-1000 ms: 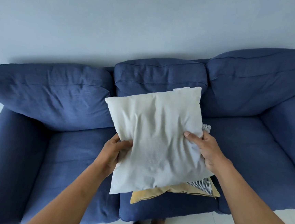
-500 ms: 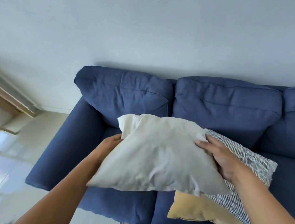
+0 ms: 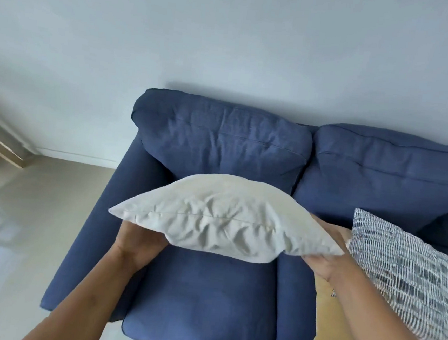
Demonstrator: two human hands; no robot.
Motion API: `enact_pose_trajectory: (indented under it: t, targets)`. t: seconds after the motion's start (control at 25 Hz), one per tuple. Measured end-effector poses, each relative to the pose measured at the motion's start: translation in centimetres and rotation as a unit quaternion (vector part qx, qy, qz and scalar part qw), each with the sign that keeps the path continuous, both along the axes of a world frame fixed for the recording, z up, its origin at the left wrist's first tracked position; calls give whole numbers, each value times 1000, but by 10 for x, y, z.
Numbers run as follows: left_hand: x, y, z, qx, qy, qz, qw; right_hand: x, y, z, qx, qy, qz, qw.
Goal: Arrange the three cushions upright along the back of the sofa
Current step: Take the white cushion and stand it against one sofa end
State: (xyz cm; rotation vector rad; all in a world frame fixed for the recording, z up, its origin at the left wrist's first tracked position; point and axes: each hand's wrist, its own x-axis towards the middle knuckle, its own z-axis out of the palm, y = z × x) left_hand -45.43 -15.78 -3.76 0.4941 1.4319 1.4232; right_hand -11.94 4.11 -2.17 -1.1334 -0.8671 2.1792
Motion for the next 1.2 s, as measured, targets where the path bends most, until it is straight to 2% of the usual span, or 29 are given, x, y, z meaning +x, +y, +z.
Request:
enact_pose_trajectory:
  t: [0.04, 0.08, 0.16, 0.2, 0.28, 0.4, 0.56, 0.88, 1.0, 1.2]
  targets:
    - [-6, 8, 8, 2, -46, 3, 999, -11, -2, -1, 35, 2, 28, 999]
    - [-10, 16, 15, 9, -51, -6, 999, -20, -4, 5, 58, -30, 43, 997]
    - [-23, 35, 21, -7, -20, -12, 1000, -41, 0, -10, 109, -99, 81, 986]
    - [-31, 46, 12, -12, 33, -8, 999, -55, 5, -24, 122, -134, 82, 980]
    - [-44, 65, -21, -79, 88, 44, 992, -79, 21, -58, 111, -173, 48, 978]
    - [-53, 104, -54, -120, 26, 92, 988, -114, 37, -91, 68, -225, -4, 972]
    - [-73, 154, -107, -166, -45, 144, 974, -149, 61, -142, 11, -240, -31, 970]
    - [-97, 217, -203, -216, -61, 158, 962, -184, 108, -256, -72, -264, -61, 960]
    - [-99, 233, -214, -219, -59, 158, 961, -195, 122, -264, -70, -265, -79, 958]
    - [-88, 230, -198, -230, -6, 145, 962, -188, 132, -249, -52, -270, -87, 958]
